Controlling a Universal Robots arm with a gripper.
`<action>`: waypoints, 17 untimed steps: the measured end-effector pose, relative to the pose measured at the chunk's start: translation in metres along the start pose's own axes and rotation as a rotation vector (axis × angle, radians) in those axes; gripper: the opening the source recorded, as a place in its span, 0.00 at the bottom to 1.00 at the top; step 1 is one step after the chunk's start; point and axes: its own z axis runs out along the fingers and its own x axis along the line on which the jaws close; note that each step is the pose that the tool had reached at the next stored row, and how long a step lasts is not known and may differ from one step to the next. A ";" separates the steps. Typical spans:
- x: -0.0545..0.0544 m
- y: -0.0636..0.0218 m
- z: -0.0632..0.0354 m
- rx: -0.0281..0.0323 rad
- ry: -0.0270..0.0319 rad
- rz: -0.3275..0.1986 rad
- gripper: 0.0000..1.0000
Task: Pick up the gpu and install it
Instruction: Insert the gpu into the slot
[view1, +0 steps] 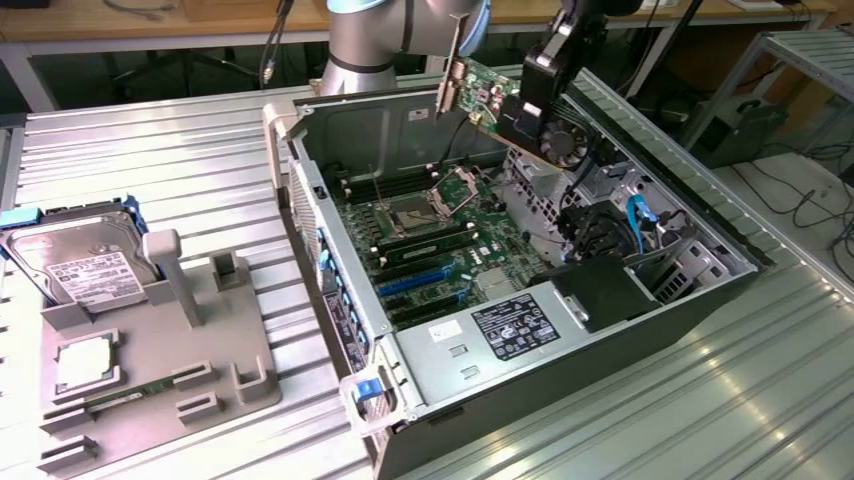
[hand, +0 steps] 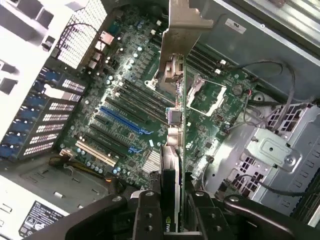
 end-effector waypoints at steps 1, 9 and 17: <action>0.000 0.0000 0.0000 -0.0007 0.0020 -0.050 0.27; 0.000 0.0000 0.0000 -0.0023 0.0072 -0.173 0.27; 0.000 0.0000 0.0000 -0.0034 0.0110 -0.265 0.27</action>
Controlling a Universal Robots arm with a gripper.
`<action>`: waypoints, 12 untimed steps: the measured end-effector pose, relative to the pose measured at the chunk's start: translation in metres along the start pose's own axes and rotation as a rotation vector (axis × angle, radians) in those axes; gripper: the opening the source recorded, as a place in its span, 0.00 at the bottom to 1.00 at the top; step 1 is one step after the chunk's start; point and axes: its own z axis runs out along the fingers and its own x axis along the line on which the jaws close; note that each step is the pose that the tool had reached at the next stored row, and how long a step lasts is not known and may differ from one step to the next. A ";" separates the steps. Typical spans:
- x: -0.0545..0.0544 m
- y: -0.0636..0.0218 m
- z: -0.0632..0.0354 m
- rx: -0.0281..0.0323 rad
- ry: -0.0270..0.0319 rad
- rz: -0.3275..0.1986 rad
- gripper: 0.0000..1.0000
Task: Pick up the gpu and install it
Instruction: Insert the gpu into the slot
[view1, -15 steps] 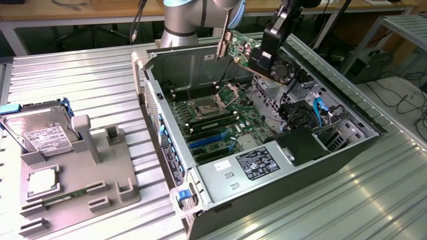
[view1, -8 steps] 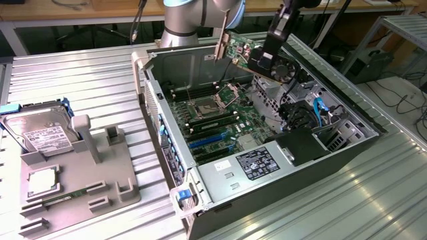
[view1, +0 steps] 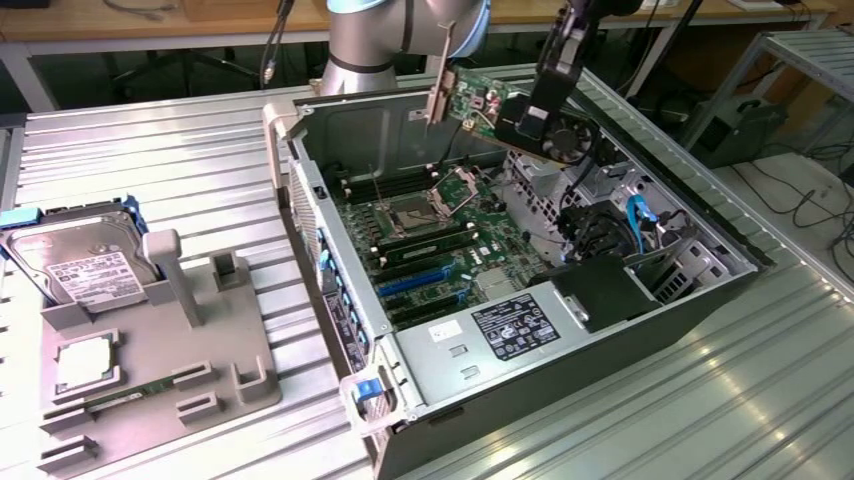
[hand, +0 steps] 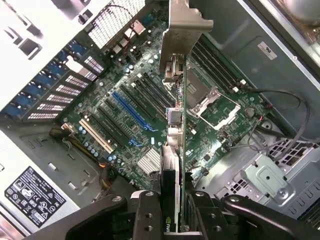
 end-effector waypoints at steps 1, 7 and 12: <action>0.000 0.0000 0.0000 -0.0001 0.0005 -0.011 0.27; 0.000 0.0000 0.0000 -0.0012 0.0036 -0.087 0.27; 0.000 0.0000 0.0000 -0.0019 0.0061 -0.146 0.27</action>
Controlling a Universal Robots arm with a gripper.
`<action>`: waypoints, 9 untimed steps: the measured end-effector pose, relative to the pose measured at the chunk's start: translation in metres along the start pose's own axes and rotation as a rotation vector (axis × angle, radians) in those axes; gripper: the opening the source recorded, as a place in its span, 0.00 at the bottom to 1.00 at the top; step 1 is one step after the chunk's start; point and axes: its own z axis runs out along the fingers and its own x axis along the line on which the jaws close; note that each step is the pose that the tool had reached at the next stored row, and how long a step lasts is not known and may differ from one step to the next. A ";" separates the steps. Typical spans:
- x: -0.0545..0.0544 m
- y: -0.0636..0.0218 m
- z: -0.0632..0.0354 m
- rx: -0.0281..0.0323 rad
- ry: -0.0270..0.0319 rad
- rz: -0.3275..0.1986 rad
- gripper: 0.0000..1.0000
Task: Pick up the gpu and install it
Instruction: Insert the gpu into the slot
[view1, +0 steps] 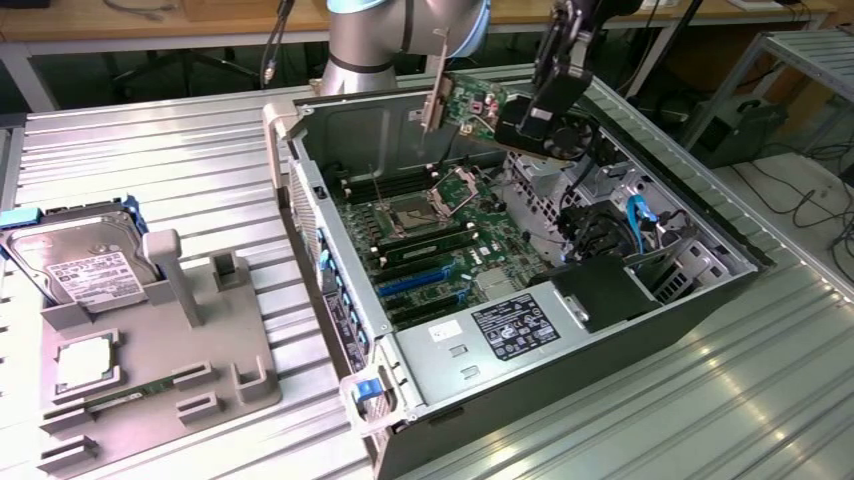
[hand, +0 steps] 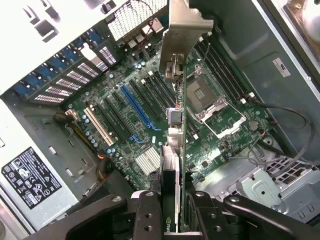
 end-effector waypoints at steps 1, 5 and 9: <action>0.000 0.0000 0.0000 -0.0003 0.0007 -0.019 0.27; 0.000 0.0000 0.0000 -0.0008 0.0027 -0.065 0.27; 0.000 0.0000 0.0000 -0.0014 0.0044 -0.105 0.27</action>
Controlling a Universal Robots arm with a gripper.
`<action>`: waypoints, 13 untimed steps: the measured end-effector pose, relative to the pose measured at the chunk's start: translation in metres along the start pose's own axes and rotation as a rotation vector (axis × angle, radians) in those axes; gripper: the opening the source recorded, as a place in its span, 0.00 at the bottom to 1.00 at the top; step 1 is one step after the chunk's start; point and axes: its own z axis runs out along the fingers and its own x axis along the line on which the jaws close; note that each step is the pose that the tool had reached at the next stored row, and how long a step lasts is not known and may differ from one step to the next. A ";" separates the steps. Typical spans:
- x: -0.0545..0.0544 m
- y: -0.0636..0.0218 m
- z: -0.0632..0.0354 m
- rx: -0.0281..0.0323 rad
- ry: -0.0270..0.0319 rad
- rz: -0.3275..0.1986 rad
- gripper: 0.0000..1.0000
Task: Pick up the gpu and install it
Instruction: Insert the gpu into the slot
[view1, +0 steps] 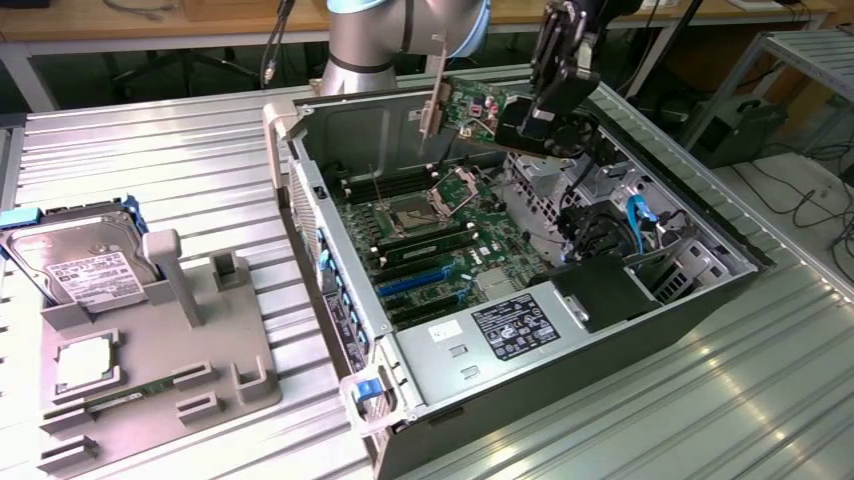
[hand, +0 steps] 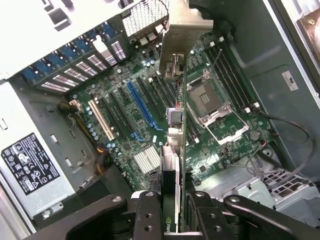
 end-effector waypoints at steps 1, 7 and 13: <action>0.000 0.0000 0.0000 -0.0002 0.0004 -0.012 0.27; 0.000 0.0000 0.0000 -0.0013 0.0042 -0.103 0.27; 0.000 0.0000 0.0000 -0.0024 0.0078 -0.186 0.27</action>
